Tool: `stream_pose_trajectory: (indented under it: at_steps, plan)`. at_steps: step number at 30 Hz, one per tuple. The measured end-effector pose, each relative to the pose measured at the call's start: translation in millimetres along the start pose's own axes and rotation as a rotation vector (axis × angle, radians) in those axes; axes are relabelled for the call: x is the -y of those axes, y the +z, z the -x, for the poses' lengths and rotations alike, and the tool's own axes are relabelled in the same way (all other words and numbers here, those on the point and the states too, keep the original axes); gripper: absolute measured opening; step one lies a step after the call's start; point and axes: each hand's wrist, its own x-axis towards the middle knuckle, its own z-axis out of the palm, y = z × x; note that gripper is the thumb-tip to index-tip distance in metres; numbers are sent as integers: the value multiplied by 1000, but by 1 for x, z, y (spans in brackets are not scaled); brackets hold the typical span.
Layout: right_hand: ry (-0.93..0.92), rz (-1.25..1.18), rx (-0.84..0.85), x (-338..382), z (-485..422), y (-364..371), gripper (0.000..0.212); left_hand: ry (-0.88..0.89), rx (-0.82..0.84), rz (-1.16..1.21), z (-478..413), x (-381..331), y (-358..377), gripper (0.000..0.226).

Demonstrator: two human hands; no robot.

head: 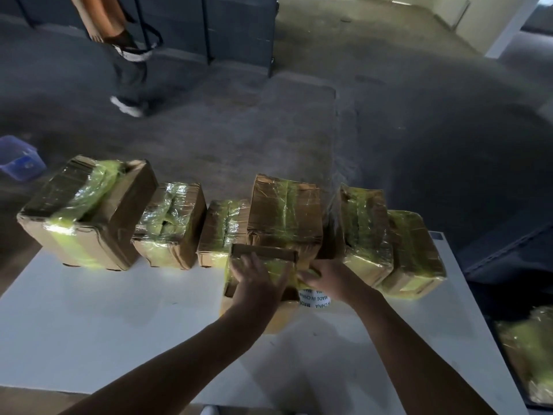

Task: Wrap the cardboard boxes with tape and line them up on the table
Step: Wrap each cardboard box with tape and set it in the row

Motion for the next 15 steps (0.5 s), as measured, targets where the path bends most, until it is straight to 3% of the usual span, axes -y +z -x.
stream_pose_trajectory:
  at_steps: [2,5,9,15]
  plan:
    - [-8,-24,-23,2,4,-2,25,9,-31,30,2,6,4,88]
    - [-40,-178,-110,10,8,-17,53,4,-116,104,8,16,14,94]
    - [-36,-419,-205,8,10,-42,42,-42,-227,339,13,21,31,94]
    - [-30,-398,-249,20,7,-41,43,-2,-339,443,15,28,38,87]
